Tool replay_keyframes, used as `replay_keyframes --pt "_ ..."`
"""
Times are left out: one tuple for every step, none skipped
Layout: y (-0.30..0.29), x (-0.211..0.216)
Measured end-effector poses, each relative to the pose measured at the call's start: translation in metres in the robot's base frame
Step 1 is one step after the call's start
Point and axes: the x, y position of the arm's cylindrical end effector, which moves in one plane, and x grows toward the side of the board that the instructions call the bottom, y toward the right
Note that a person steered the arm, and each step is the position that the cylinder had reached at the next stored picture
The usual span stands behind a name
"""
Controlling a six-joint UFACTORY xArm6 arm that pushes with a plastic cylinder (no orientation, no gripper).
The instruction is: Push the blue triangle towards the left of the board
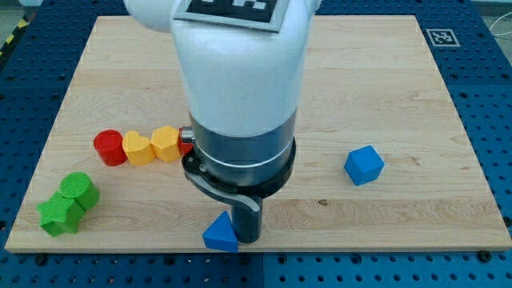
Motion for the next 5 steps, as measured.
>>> replay_keyframes --pt "-0.007 -0.001" --pt "-0.014 -0.005" --pt "-0.02 -0.008" --pt "-0.009 -0.007" --pt "0.005 0.007"
